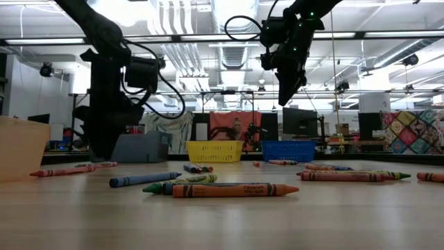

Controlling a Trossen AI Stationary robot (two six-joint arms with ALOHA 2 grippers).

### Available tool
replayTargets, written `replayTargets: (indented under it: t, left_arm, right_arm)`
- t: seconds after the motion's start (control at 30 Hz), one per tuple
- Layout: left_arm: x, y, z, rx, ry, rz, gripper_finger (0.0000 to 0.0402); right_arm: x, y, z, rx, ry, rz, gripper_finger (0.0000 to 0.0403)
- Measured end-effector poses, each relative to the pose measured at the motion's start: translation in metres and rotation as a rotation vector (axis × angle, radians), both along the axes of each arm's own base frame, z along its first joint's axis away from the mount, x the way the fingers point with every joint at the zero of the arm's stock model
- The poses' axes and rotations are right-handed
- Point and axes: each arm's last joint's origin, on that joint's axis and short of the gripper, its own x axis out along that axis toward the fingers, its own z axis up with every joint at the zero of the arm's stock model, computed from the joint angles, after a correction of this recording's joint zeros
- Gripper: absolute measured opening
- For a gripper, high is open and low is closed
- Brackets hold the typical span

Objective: Sort crayons
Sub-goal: Put the green crayon into the yellow bin

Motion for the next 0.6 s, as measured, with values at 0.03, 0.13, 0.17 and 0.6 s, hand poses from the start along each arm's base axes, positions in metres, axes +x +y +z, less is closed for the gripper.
replayTargets:
  t: [0.03,0.13,0.17,0.6]
  left_arm:
    - [0.0,0.0,-0.001,0.001,0.003,0.0,0.0166]
    - [0.001,0.0,-0.003,0.001,0.004,0.002,0.0166]
    - [0.001,0.001,-0.004,-0.001,0.01,0.003,0.0166]
    - [0.005,0.002,-0.016,-0.007,0.02,-0.009,0.0117]
  right_arm:
    - [0.0,0.0,0.0,0.0,0.0,0.0,0.0078]
    - [0.0,0.0,0.0,-0.001,-0.001,0.0,0.0079]
    - [0.0,0.0,0.0,-0.001,-0.002,0.0,0.008]
    - [0.002,-0.001,0.0,-0.013,-0.02,0.0,0.0079]
